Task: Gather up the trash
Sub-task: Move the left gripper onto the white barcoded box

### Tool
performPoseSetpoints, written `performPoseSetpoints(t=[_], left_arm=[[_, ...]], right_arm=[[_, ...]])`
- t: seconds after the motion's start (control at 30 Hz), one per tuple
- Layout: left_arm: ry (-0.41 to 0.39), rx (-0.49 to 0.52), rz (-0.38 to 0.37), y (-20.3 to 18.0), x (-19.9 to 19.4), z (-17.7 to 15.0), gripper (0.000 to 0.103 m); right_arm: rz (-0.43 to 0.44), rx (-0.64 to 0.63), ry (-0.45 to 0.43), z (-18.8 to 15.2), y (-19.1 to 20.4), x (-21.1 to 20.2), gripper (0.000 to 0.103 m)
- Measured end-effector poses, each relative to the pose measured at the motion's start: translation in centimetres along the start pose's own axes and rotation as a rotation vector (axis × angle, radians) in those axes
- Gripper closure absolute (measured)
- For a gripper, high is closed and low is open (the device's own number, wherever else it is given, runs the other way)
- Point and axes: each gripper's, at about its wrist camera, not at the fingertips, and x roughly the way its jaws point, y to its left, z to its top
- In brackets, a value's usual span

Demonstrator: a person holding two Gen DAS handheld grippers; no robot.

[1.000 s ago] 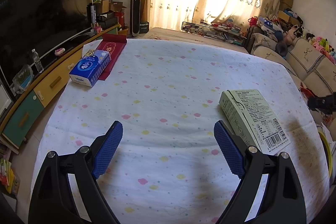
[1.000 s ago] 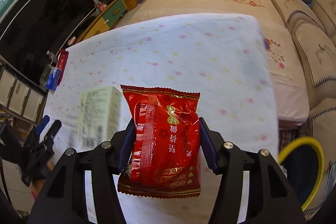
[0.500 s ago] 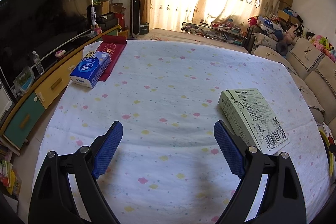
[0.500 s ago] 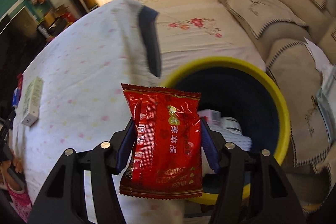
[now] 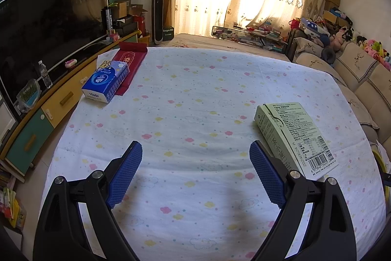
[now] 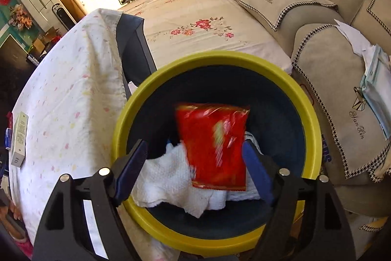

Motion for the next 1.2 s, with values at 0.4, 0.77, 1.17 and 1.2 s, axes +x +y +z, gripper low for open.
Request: performPoseSetpoints(t=[0.4,0.77,1.17,1.2], left_arm=[[0.022,-0.051,-0.039,-1.0,-0.6,0.2,0.014],[0.09,0.075,0.001,-11.6,0.9,2.2,0.008],[0.23,0.052,0.083,-15.3,4.3,3.1,0.008],[0.24,0.049,0.09,-15.3,4.5,3.0,0.008]], right_arm=[[0.026,0.046,-0.114,-1.8,-1.9,-3.1,0.025],[0.062,-0.024,-0.12,-3.3,-0.4,-3.4,0.024],[0.137,-0.045,-0.087,-3.4,0.2,-1.9,0.024],[0.145,-0.043,-0.086,-3.5,0.2,-1.8,0.024]])
